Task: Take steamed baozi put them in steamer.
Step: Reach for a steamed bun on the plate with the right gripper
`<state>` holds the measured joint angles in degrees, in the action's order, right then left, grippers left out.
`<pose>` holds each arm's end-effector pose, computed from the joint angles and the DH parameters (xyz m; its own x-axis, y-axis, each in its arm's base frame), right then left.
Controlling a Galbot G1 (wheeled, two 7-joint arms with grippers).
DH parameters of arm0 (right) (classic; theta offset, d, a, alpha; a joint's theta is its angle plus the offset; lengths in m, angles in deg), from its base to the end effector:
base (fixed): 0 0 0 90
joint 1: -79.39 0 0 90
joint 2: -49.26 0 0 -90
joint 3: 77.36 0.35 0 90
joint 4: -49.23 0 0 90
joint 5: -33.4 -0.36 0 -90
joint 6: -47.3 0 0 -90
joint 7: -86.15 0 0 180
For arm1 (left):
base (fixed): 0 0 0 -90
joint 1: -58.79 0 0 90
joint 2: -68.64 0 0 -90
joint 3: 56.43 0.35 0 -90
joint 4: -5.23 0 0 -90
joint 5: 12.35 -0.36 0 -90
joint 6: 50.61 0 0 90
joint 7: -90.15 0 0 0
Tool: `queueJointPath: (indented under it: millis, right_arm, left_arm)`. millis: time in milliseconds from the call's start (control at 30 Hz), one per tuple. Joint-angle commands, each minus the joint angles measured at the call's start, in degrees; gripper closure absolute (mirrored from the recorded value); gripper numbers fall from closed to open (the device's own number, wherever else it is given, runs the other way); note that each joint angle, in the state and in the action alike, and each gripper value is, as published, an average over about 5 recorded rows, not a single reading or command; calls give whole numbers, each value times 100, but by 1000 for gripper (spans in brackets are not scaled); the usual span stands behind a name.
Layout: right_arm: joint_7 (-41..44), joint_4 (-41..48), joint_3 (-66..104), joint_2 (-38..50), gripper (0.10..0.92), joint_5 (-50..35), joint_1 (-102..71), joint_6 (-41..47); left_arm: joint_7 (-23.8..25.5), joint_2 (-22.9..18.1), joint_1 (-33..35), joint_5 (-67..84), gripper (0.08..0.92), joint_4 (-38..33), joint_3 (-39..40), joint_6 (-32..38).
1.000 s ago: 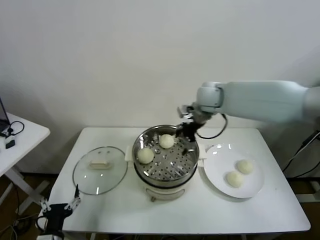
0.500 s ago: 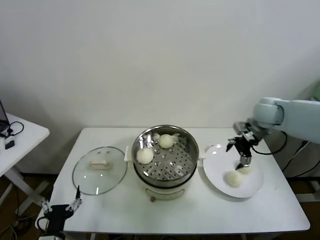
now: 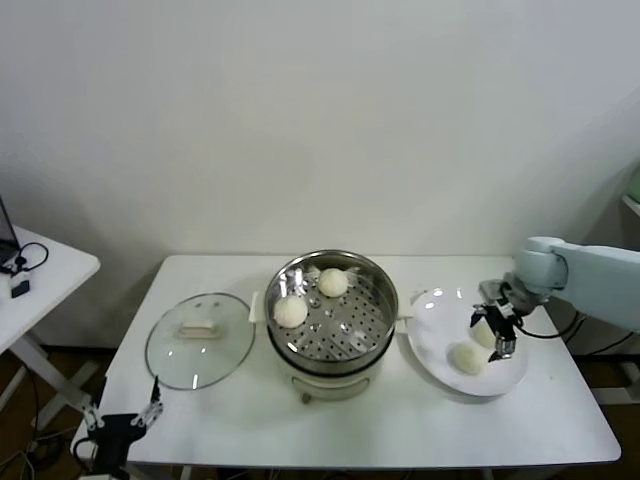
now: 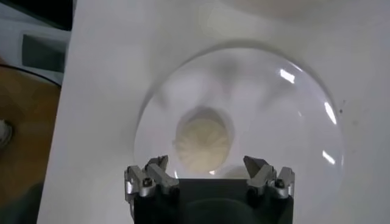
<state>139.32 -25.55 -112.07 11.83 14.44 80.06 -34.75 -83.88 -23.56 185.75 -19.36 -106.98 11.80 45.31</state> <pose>0.4992 -0.1794 -0.1920 -0.0505 -0.0542 0.9973 -0.9896 -0.1319 -0.0572 0.1159 0.1153 -0.3607 -0.9581 -0.2371 0.1607 -0.1827 0.9380 0.2944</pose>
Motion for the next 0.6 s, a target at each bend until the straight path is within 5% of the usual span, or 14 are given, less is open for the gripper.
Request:
queueJointPath:
  millis: [33,600]
  right_arm:
    - [-178,349,791,-39,203,376,-1060,89]
    - [-302,477,1120,-119,213,410,-1372,252]
  left_arm:
    - [3,-280,16,-44,177,14,4,8]
    - [7,-280,38,-51,177,-12,-24,20]
